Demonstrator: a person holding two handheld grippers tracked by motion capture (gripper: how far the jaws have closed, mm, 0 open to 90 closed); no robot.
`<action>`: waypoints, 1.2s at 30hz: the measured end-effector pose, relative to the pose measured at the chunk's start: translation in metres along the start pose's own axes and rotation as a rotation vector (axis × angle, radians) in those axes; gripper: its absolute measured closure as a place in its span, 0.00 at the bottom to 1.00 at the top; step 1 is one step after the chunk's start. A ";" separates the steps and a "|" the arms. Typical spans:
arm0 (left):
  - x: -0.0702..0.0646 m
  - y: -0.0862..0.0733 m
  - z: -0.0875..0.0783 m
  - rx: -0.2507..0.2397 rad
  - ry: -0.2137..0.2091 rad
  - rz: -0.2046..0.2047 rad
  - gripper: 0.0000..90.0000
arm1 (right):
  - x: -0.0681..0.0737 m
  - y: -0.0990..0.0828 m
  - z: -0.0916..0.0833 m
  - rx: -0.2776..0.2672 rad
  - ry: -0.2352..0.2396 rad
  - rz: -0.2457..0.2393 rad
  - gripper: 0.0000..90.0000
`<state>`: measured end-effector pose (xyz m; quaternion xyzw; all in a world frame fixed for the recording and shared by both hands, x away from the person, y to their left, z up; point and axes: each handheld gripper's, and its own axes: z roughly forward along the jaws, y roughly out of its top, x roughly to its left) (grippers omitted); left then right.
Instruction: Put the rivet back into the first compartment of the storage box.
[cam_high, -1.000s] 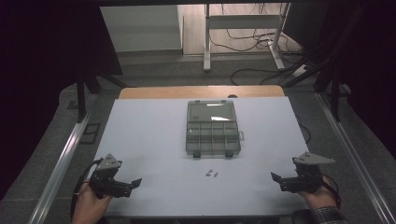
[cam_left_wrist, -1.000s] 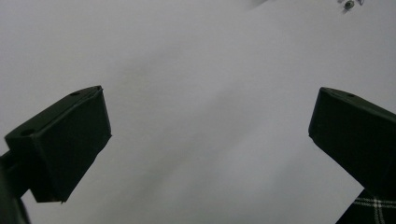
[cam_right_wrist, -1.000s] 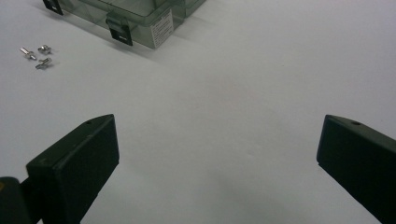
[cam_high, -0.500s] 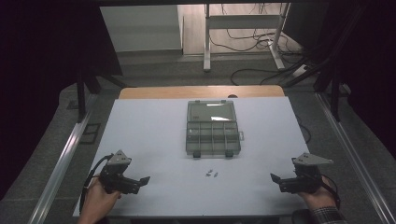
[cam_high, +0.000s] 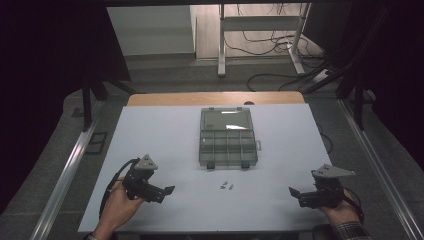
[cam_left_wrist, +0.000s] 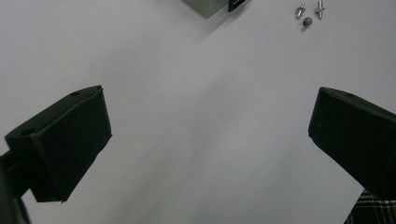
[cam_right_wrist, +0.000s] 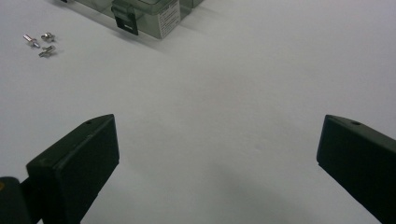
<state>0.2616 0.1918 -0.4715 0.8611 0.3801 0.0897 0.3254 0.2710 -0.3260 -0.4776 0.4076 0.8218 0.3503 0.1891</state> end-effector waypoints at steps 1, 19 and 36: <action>-0.001 0.002 0.001 0.003 -0.006 0.004 0.00 | 0.000 0.000 0.000 0.000 0.000 0.000 0.00; -0.024 0.048 0.048 0.112 -0.120 0.108 0.00 | 0.000 0.001 -0.001 -0.009 0.003 0.002 0.00; -0.052 0.082 0.090 0.164 -0.188 0.245 0.25 | 0.001 0.001 0.001 0.004 0.006 -0.011 0.00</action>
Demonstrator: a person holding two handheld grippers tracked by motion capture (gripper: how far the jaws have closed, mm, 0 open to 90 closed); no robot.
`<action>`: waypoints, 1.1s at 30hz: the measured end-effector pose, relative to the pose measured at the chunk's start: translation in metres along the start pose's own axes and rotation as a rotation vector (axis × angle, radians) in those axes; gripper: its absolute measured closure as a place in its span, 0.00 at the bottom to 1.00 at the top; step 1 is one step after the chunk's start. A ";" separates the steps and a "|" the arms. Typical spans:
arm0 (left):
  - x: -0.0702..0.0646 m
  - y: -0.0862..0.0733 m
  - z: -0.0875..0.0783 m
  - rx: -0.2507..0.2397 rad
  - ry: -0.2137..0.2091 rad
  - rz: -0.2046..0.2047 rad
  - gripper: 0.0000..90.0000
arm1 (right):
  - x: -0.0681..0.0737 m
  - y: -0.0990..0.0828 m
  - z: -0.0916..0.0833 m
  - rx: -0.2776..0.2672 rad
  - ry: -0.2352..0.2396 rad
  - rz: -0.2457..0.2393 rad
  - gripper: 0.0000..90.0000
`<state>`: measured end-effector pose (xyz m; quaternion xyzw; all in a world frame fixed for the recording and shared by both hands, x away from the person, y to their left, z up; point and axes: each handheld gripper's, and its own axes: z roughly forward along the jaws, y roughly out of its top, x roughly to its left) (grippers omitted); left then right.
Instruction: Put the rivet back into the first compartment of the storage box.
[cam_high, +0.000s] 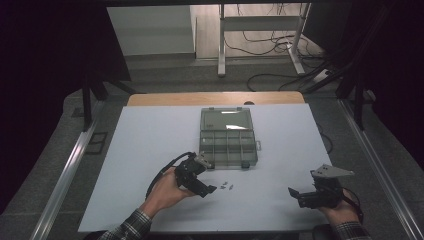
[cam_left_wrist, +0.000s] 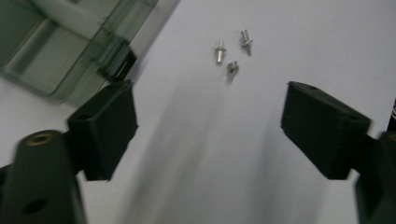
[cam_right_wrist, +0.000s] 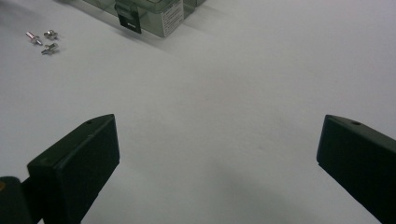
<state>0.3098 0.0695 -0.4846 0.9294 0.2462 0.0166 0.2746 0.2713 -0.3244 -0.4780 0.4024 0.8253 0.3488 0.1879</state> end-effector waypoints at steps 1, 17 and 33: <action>0.000 0.000 0.000 0.000 0.000 0.000 0.29 | 0.000 0.000 0.000 0.001 0.000 -0.001 0.00; -0.010 0.027 0.033 0.075 -0.047 0.102 0.76 | 0.002 -0.001 0.001 0.015 0.006 -0.014 0.00; -0.009 0.026 0.047 0.105 -0.025 0.090 0.89 | 0.003 -0.001 0.001 0.022 0.011 -0.021 0.00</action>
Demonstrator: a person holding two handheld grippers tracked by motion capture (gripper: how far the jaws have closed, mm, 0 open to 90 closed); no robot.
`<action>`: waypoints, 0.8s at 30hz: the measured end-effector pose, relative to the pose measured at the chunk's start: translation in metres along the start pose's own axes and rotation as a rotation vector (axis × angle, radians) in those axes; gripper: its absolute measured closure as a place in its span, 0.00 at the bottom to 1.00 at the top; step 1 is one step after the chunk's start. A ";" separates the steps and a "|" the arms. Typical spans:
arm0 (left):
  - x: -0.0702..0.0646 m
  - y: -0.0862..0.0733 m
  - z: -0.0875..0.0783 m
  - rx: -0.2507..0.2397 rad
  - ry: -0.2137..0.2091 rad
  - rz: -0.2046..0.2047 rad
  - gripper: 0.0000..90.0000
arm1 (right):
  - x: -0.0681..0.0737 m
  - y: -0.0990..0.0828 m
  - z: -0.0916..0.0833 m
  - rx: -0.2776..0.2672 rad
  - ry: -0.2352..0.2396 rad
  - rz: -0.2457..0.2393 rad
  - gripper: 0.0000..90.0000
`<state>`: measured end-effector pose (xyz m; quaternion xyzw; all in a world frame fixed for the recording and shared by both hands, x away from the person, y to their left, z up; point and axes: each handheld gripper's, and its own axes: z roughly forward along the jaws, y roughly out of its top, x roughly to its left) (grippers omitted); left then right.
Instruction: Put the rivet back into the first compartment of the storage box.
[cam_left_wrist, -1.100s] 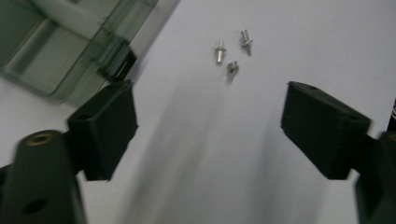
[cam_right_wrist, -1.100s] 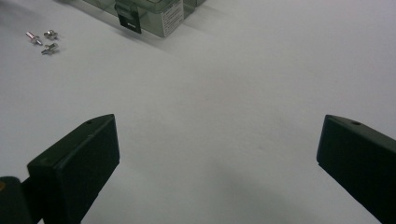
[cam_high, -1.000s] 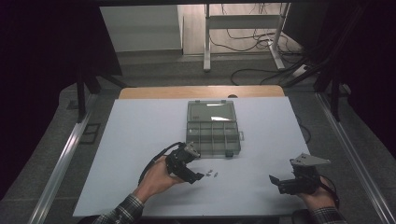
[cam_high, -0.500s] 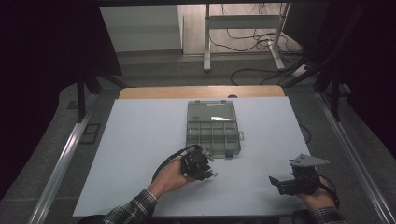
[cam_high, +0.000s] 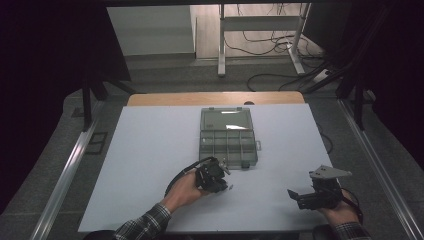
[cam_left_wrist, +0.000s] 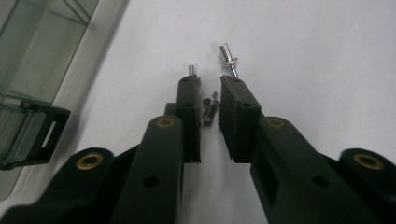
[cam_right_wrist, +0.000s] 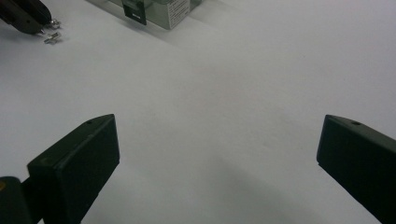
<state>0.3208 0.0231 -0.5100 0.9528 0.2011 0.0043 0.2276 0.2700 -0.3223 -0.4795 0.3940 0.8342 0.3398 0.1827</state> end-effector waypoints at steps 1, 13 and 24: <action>0.000 0.000 0.000 0.000 0.001 -0.002 0.89 | 0.000 0.000 0.000 0.002 0.000 -0.001 0.00; 0.007 -0.003 -0.018 -0.034 -0.025 -0.059 0.91 | 0.000 0.000 0.000 -0.002 0.001 0.000 0.00; 0.015 -0.008 -0.041 -0.079 -0.013 -0.106 0.91 | -0.001 0.000 0.000 -0.006 0.000 0.005 0.00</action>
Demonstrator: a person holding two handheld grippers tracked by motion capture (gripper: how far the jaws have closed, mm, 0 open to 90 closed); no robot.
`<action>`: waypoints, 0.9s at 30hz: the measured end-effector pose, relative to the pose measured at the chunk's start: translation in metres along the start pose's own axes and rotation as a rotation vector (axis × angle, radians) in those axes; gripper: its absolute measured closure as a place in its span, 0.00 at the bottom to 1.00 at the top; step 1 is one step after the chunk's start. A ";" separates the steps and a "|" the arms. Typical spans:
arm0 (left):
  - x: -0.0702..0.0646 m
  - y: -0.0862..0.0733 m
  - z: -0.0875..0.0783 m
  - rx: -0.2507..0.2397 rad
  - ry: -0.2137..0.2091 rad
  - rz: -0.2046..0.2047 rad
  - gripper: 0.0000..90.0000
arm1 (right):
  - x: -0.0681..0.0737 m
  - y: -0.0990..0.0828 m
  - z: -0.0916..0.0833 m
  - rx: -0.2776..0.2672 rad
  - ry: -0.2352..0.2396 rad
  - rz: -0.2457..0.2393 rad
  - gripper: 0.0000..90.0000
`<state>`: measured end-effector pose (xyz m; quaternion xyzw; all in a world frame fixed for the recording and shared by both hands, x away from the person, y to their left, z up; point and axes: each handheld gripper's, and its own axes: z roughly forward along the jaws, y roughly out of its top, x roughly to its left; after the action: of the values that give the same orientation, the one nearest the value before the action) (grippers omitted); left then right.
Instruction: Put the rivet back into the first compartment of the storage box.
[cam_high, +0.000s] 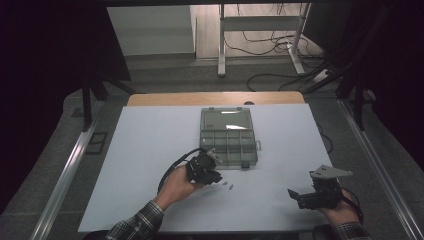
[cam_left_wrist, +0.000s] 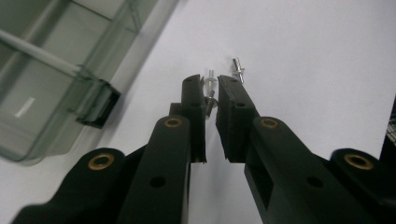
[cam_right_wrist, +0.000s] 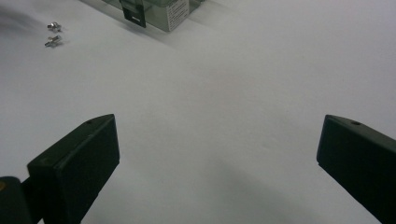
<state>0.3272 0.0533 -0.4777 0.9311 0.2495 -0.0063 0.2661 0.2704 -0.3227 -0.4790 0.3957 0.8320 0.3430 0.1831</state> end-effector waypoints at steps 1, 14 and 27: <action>0.001 0.000 -0.002 -0.002 0.003 -0.004 0.91 | 0.000 0.000 0.000 0.000 0.000 0.000 0.00; 0.026 -0.001 -0.032 -0.048 0.037 -0.082 0.91 | 0.001 0.000 0.001 0.015 0.001 -0.003 0.00; 0.053 0.011 -0.046 -0.075 0.092 -0.137 0.91 | 0.001 0.000 0.001 0.012 0.002 -0.002 0.00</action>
<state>0.3734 0.0930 -0.4405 0.9005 0.3246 0.0279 0.2879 0.2708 -0.3218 -0.4800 0.3955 0.8347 0.3380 0.1803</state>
